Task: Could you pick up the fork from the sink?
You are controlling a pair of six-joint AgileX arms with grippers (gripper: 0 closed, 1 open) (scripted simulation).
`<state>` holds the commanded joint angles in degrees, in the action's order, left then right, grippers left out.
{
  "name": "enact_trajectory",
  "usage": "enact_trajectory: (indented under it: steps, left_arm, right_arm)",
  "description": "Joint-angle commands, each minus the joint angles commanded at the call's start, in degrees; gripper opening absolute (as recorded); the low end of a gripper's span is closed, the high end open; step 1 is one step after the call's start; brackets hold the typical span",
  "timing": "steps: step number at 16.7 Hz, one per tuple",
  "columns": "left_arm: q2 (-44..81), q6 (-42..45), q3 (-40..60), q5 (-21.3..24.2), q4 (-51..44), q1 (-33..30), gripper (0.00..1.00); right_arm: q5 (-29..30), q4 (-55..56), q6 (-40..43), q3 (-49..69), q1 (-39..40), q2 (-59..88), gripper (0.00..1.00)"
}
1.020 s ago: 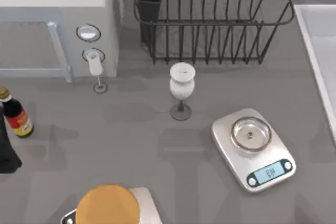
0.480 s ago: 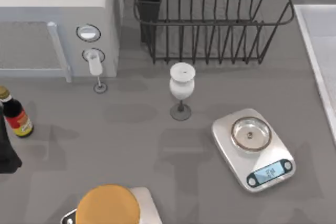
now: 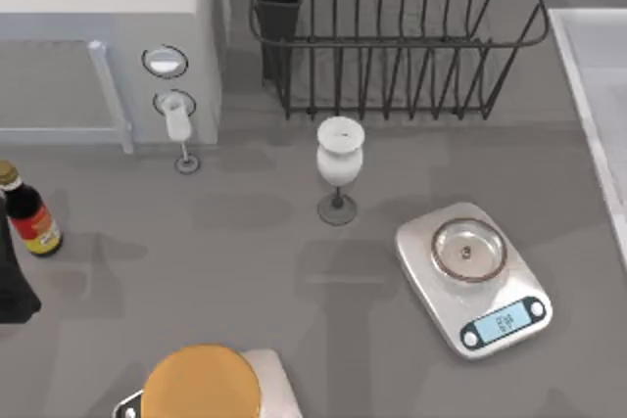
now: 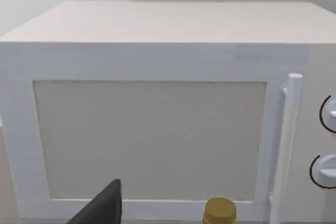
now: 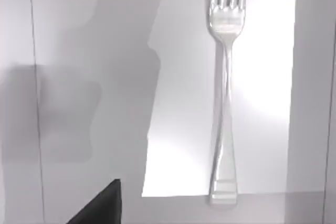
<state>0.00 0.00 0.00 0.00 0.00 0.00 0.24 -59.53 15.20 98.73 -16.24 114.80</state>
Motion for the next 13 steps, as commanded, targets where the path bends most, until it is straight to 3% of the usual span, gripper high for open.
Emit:
enact_trajectory:
  steps: [6, 13]
  left_arm:
    - [0.0, 0.0, 0.0, 0.0, 0.0, 0.0, 1.0]
    - [0.0, 0.0, 0.0, 0.0, 0.0, 0.0, 1.0]
  right_arm:
    - [0.0, -10.1, 2.6, 16.7, -2.8, 19.7, 1.0]
    - [0.1, -11.0, 2.8, 18.0, -2.7, 21.4, 1.0]
